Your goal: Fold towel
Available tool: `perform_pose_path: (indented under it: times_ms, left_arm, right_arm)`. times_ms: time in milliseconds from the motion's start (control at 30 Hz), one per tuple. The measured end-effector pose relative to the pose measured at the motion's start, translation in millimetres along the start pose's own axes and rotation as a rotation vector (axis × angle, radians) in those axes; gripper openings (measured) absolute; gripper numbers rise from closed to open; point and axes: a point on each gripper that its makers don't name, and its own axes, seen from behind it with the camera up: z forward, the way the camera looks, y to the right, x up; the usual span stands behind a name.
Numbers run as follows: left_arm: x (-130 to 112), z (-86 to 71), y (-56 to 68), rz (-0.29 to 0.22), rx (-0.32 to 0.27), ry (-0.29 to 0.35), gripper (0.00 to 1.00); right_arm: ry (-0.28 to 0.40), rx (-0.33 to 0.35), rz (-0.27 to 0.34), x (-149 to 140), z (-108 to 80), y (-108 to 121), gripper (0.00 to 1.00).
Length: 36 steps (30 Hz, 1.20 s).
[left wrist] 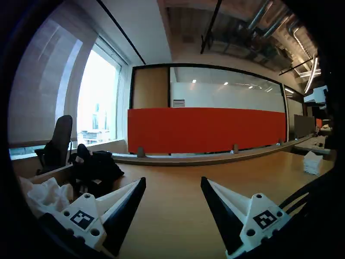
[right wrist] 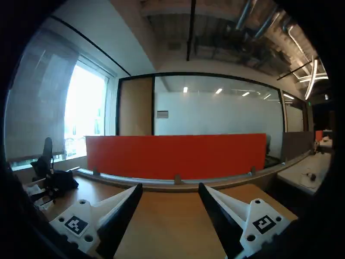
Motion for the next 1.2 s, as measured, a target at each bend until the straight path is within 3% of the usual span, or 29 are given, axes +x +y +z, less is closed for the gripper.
perform_pose_path:
  times_ms: [267,667,1200]
  left_arm:
    - [-15.4,0.6,-2.5,-0.006,0.006,0.006,0.94]
    - [-31.8,-0.2,-7.7,0.001,0.022,-0.019,0.94]
    - [-32.3,1.6,-4.1,0.000,0.016,-0.020,0.94]
  right_arm:
    - [-0.011,0.003,-0.031,-16.8,2.4,-2.7,1.00]
    - [-0.026,0.011,-0.031,-30.0,9.6,-4.4,1.00]
    - [-0.028,0.011,-0.036,-30.5,10.4,-0.3,1.00]
